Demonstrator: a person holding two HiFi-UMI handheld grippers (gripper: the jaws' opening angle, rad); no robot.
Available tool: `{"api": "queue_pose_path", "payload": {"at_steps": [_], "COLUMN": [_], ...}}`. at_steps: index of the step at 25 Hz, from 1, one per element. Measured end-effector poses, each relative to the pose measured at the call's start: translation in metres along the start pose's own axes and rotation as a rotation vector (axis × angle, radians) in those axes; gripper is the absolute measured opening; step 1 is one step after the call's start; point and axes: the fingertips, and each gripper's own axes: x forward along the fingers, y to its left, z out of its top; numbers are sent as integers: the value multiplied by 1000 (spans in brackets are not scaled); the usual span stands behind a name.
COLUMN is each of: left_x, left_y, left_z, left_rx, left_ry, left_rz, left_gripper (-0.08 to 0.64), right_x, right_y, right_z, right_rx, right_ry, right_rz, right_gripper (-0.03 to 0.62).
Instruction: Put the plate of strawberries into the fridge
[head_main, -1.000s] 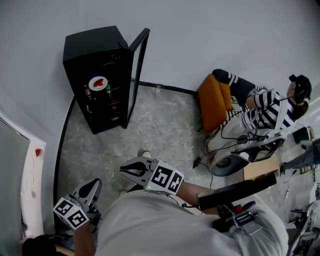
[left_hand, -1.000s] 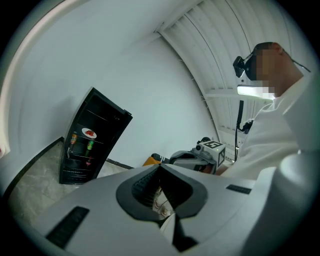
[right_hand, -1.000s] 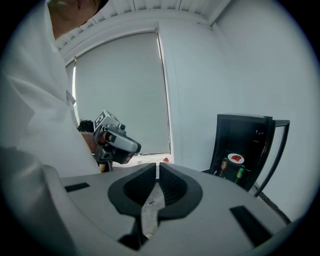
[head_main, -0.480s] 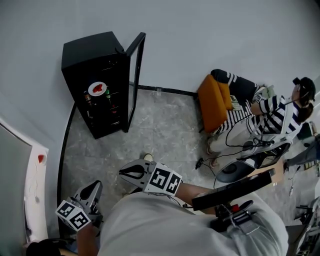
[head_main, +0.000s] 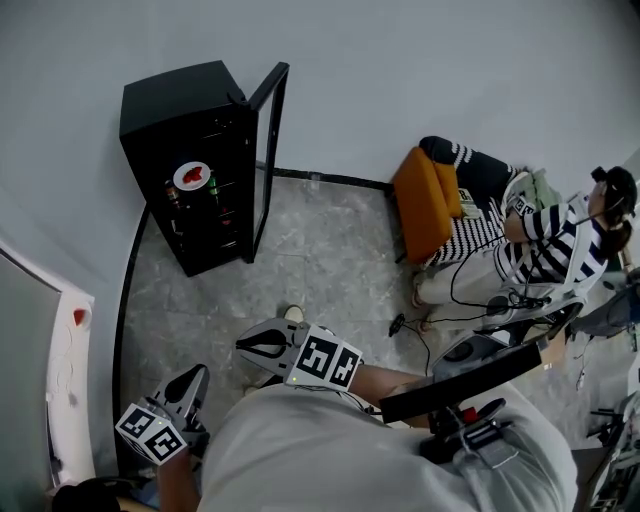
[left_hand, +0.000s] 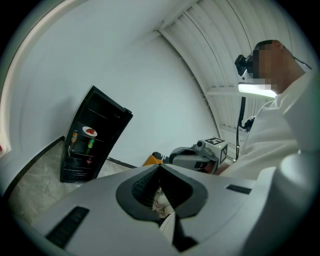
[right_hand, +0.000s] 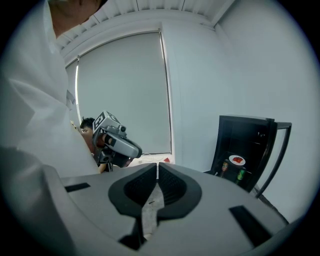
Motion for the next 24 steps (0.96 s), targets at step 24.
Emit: {"api": "queue_pose_path", "payload": {"at_steps": [24], "left_x": [48], "left_y": [35], "left_z": [18], "left_rx": [-45], "left_ry": [35], "left_rz": [36], "left_gripper": [12], "right_x": [6], "right_y": [-63], "right_z": [-2], "right_rx": [37], "right_ry": [27], "right_rz": [29], "right_gripper": [25]}}
